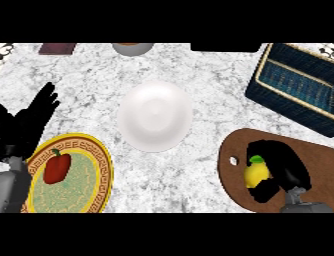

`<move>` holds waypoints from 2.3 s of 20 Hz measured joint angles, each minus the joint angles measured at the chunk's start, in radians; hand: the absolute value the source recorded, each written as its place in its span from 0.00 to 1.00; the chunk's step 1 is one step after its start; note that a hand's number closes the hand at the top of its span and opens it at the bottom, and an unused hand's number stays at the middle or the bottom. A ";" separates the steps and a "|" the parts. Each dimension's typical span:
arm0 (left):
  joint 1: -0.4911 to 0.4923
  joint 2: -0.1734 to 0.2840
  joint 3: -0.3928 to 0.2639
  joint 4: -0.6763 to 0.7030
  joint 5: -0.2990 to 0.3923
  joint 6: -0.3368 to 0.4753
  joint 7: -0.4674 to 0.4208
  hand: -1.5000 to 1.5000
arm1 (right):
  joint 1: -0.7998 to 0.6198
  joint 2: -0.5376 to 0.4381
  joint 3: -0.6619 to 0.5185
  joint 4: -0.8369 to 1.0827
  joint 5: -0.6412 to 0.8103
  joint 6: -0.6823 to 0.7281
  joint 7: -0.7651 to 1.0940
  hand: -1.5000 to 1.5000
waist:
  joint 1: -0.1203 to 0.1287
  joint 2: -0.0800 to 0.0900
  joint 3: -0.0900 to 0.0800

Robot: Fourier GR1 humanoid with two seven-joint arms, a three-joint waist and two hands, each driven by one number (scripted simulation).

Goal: Pick the lemon from the cutting board and place it in the basket

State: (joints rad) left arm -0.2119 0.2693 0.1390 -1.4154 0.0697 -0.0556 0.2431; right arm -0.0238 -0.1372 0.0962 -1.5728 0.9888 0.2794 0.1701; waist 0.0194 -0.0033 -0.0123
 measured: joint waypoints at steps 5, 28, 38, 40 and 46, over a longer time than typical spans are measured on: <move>-0.024 -0.012 -0.016 0.002 -0.005 0.000 0.010 0.50 | -0.136 0.096 0.250 0.019 -0.036 -0.094 0.320 1.00 | 0.028 0.005 0.008; 0.001 -0.001 0.015 0.027 -0.005 -0.005 -0.018 0.50 | -0.812 0.129 0.515 -0.105 -0.053 -0.606 0.963 1.00 | -0.010 -0.003 0.011; -0.010 -0.006 0.017 0.050 -0.020 0.004 -0.032 0.50 | -1.063 0.104 0.229 0.040 -0.034 -0.494 0.949 1.00 | -0.014 0.001 0.011; -0.001 -0.006 0.017 0.032 -0.016 0.000 -0.026 0.50 | -1.090 0.082 0.172 0.083 -0.033 -0.488 0.929 1.00 | -0.012 0.001 0.012; 0.003 -0.007 0.019 0.035 -0.016 -0.007 -0.032 0.50 | -1.147 0.004 0.066 0.214 0.007 -0.455 0.895 1.00 | -0.013 0.003 0.011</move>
State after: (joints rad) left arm -0.2086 0.2622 0.1577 -1.3800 0.0541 -0.0622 0.2112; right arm -1.1710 -0.1335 0.1626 -1.3585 0.9962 -0.1760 1.0648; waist 0.0069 -0.0004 -0.0009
